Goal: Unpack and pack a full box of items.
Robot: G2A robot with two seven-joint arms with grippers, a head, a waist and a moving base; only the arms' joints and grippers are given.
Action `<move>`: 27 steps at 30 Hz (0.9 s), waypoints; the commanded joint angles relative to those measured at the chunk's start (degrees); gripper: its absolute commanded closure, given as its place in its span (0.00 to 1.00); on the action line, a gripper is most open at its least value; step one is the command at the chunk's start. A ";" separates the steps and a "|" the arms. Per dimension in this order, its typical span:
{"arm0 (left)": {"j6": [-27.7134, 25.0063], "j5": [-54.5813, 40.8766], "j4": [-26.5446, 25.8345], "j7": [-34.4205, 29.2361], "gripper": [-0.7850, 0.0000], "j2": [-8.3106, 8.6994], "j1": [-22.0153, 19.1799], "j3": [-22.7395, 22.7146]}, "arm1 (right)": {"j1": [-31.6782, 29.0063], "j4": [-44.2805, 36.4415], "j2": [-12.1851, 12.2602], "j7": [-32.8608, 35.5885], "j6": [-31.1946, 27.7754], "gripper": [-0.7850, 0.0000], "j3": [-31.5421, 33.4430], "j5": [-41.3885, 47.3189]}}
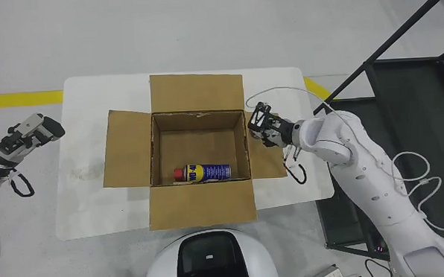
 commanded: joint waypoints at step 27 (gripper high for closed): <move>0.00 0.00 0.00 0.00 0.00 0.00 0.00 0.00 | 22.88 24.85 -11.49 -1.82 3.63 1.00 -33.01 0.11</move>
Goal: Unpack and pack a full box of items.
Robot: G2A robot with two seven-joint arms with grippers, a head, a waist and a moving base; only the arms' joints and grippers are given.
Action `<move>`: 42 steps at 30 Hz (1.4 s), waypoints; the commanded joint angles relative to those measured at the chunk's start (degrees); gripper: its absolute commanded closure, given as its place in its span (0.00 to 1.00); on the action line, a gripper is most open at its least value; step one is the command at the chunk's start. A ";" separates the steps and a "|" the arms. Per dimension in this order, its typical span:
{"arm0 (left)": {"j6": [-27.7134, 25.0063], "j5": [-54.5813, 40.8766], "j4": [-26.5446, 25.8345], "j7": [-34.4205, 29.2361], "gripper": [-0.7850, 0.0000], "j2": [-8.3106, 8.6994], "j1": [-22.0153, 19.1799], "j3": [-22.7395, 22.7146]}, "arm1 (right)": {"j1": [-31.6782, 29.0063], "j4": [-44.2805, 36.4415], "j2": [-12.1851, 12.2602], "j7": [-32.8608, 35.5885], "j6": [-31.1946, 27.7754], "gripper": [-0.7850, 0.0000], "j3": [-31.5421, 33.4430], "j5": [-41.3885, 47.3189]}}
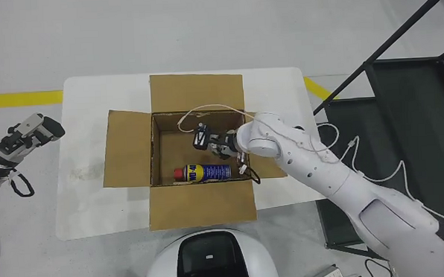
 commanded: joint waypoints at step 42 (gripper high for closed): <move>0.00 0.00 0.00 0.00 0.00 0.00 0.00 0.00 | -19.10 -25.98 6.76 5.96 -9.32 0.31 27.78 5.48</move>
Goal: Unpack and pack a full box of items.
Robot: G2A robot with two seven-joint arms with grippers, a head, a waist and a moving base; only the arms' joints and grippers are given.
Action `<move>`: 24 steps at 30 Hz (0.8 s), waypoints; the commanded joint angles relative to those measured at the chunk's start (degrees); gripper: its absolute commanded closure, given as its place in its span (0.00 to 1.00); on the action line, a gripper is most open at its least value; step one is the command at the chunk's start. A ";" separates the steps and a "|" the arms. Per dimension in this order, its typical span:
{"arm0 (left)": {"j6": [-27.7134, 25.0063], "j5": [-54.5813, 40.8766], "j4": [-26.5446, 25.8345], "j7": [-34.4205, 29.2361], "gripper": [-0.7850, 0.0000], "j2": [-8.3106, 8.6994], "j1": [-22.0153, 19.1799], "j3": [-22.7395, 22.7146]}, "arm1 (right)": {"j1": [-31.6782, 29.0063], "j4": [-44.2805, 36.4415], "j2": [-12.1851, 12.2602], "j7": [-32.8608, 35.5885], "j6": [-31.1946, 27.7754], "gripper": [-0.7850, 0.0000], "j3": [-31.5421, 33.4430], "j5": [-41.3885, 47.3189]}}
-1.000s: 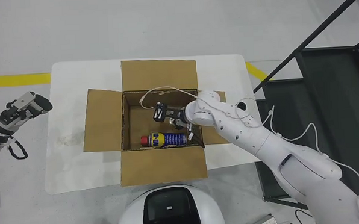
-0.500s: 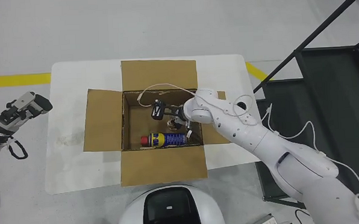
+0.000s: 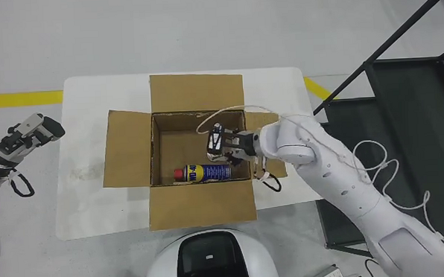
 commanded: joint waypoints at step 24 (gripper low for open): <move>0.00 0.00 0.00 0.00 0.00 0.00 0.00 0.00 | -12.83 21.35 6.24 -4.11 -2.24 0.00 31.40 5.53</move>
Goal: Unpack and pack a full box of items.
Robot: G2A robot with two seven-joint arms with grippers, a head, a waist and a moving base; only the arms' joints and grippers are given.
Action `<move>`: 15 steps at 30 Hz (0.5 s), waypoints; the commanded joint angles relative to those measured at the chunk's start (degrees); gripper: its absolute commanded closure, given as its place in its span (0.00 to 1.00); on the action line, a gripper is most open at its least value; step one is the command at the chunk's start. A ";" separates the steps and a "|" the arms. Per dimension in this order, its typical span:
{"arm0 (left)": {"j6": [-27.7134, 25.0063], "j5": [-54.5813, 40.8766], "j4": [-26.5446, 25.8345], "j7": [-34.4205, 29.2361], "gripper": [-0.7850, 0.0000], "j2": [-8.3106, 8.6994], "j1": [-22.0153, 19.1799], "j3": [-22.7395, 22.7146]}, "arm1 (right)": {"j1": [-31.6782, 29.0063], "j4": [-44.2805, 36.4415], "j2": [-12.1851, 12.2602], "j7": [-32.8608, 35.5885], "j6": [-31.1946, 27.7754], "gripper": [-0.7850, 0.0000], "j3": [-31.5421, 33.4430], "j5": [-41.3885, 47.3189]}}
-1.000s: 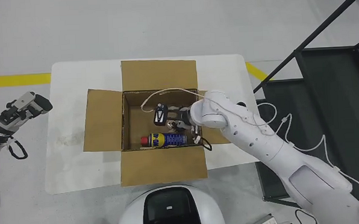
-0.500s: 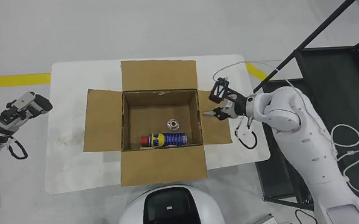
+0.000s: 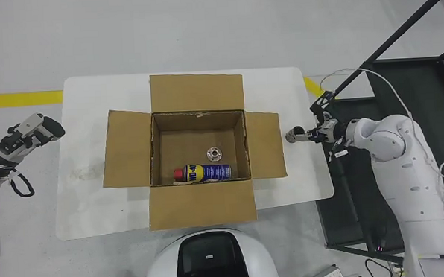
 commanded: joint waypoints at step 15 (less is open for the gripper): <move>0.00 0.00 0.00 0.00 0.00 0.00 0.00 0.00 | 10.62 18.69 -1.88 -4.96 4.85 0.00 -13.58 -4.61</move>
